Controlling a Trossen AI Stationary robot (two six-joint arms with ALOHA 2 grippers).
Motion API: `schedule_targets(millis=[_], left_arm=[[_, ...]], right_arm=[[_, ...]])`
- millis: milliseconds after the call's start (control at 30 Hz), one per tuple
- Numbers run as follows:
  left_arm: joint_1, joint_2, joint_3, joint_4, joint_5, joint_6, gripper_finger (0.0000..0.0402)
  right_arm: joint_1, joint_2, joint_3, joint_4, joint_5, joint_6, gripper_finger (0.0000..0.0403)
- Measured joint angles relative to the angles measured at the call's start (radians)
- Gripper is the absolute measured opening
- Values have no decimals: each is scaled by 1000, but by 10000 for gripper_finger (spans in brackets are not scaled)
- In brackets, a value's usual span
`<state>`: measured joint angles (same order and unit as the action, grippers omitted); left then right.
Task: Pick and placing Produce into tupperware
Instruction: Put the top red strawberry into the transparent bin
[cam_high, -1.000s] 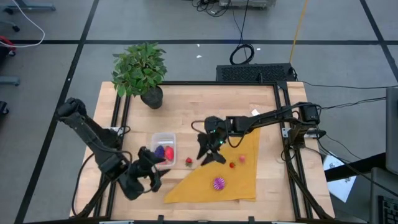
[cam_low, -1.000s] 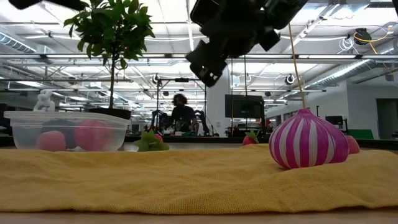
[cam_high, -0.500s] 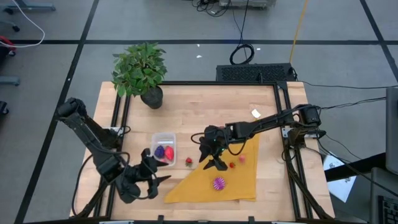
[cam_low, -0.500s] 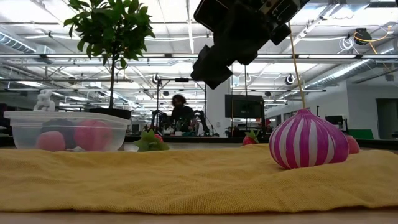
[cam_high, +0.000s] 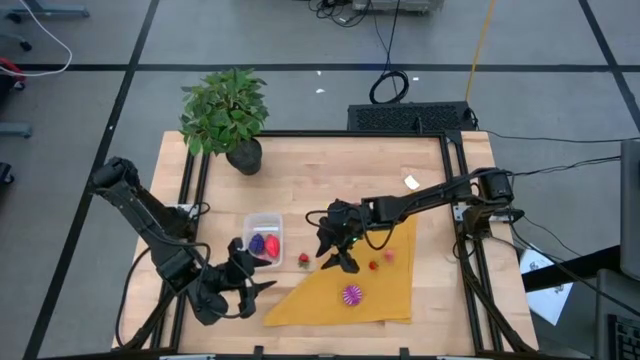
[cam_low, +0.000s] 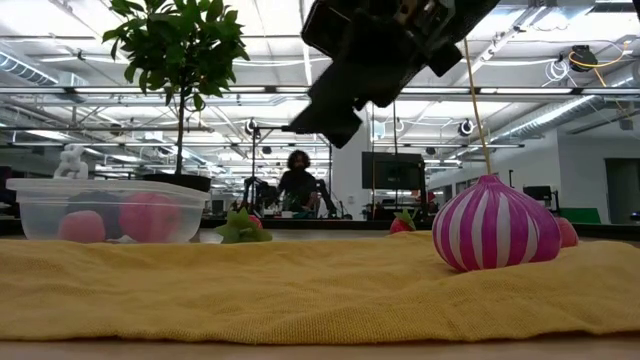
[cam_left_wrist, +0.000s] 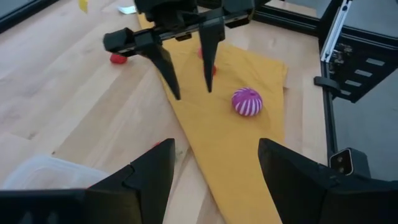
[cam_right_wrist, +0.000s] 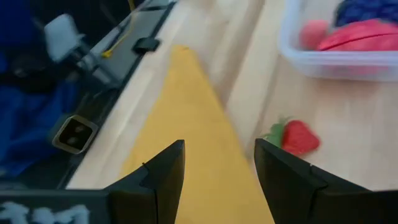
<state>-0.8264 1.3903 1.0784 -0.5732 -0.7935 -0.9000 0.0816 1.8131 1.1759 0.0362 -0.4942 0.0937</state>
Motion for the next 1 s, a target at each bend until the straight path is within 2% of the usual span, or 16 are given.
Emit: schedule_targets(millis=[167, 300, 400, 500, 667, 867, 1000], left_arm=[[-16, 0, 0, -1, -3, -20, 234], [-68, 0, -1, -6, -17, -124, 234], [-108, 1, -1, -9, -71, -139, 234], [-136, 1, -1, -20, -124, -146, 234], [-146, -11, -1, -67, -124, -199, 234], [-147, -11, -1, -81, -94, -219, 234], [-145, -11, -1, -80, -69, -228, 234]], right_arm=[[11, 36, 0, 75, -1, 14, 185], [13, 51, -2, 101, 24, 3, 185], [11, 68, 2, 176, 24, 28, 185], [9, 71, -1, 154, 23, 24, 185], [-4, 70, 0, 145, 23, -56, 185], [0, 65, 1, -3, 26, -277, 185], [-6, 50, 2, -118, 160, -326, 185]])
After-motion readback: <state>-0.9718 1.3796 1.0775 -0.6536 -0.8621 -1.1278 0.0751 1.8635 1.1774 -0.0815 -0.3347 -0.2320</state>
